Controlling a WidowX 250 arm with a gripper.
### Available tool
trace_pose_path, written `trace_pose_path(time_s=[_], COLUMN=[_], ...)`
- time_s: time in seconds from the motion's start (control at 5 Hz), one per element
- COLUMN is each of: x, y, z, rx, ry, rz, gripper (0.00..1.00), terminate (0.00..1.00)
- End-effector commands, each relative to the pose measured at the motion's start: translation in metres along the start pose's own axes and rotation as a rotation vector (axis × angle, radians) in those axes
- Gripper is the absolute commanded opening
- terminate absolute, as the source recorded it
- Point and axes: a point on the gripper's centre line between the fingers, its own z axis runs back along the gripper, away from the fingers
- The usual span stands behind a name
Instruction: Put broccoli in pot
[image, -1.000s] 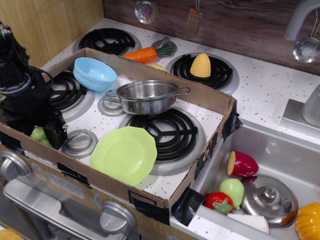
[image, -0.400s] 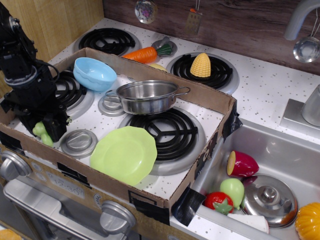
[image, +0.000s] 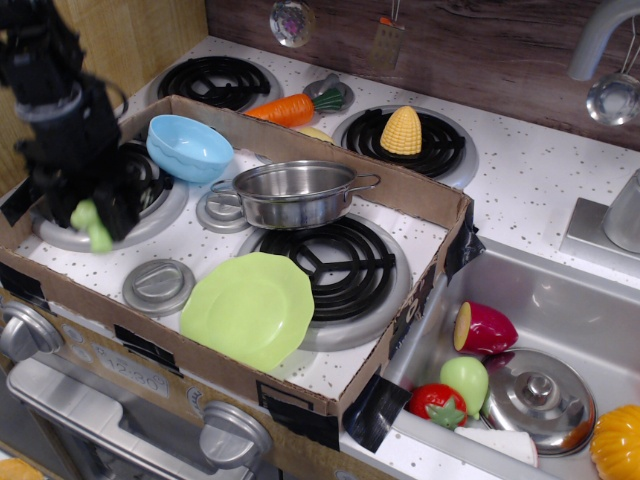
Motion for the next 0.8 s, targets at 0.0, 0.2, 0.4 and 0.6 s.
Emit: trace_pose_path(time_s=[0.0, 0.2, 0.4, 0.6], x=[0.035, 0.050, 0.062, 0.072], y=[-0.022, -0.039, -0.057, -0.075], z=[0.065, 0.083, 0.093, 0.094], rx=[0.002, 0.012, 0.004, -0.010], ry=[-0.101, -0.123, -0.140, -0.169], rz=[-0.052, -0.068, -0.066, -0.063], gripper=[0.00, 0.00, 0.00, 0.00], terminate=[0.00, 0.00, 0.00, 0.00])
